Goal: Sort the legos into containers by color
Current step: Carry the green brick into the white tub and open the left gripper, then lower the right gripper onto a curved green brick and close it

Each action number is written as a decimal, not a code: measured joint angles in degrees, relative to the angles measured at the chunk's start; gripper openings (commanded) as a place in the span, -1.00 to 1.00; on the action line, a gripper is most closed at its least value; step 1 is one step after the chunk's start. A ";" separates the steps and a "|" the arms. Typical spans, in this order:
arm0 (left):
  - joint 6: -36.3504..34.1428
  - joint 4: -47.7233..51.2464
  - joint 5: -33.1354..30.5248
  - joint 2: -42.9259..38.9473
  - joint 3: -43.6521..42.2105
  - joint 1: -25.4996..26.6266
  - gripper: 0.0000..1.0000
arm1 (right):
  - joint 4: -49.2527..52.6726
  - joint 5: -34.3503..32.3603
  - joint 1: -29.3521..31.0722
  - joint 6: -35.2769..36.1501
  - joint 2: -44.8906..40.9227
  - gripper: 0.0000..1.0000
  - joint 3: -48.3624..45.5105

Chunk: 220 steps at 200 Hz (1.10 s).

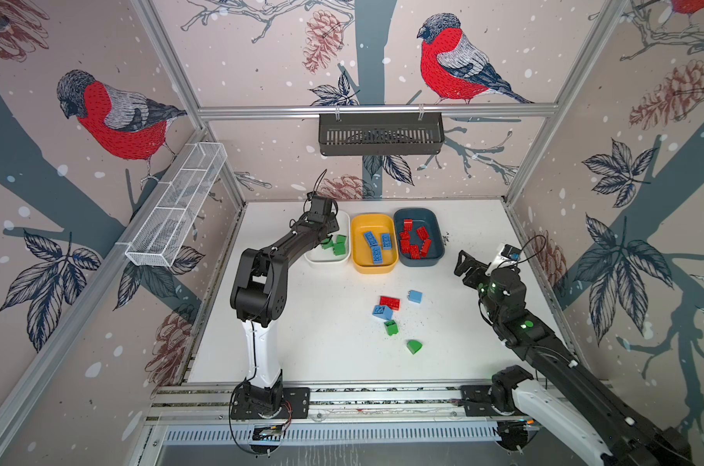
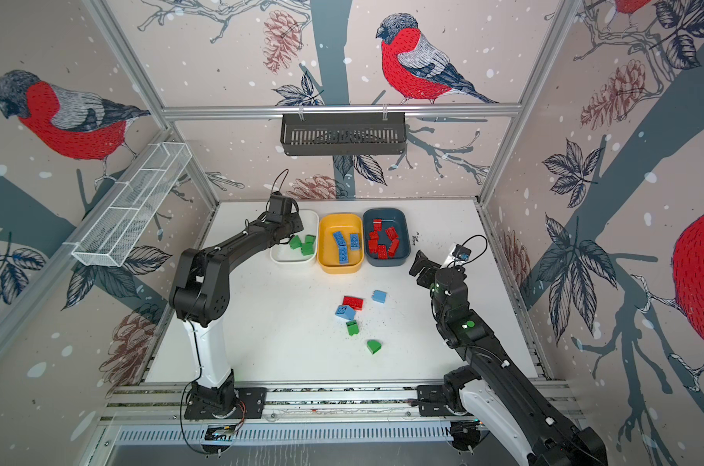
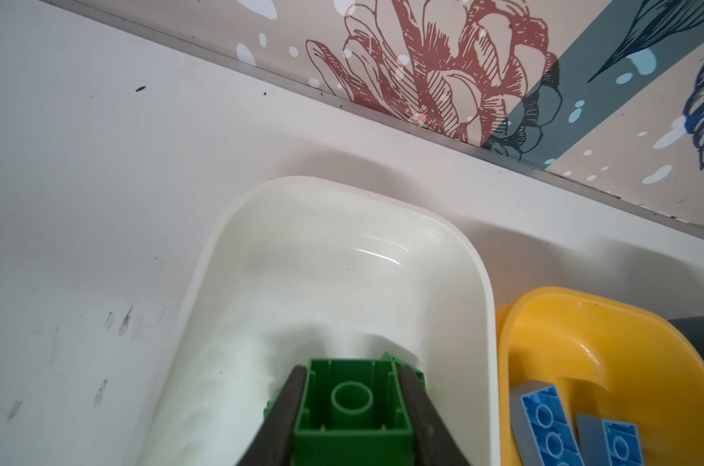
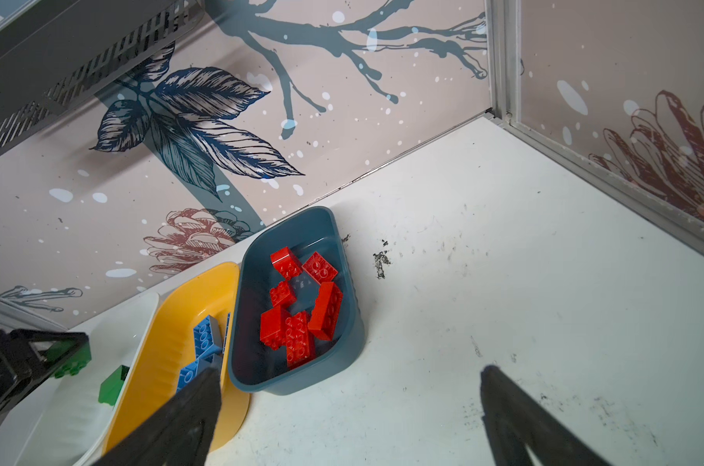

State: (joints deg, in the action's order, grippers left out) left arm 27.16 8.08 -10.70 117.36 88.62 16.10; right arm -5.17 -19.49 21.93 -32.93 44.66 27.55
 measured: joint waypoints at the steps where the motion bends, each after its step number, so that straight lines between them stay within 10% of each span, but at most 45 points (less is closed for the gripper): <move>1: -0.09 0.09 0.00 0.17 0.20 0.00 -0.23 | 0.02 0.04 0.00 0.07 0.02 0.99 0.00; 66: -0.24 8.07 1.25 6.05 10.10 -0.02 0.53 | 1.33 6.51 0.04 1.62 4.07 0.99 0.44; 220: 3.02 -0.72 21.16 -10.08 -8.26 -0.02 0.93 | 17.59 16.06 9.01 -4.37 10.99 0.99 0.52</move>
State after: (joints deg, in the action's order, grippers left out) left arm 30.17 7.35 10.46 107.28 80.36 16.08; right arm 12.43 -3.42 30.94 -37.30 55.66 28.08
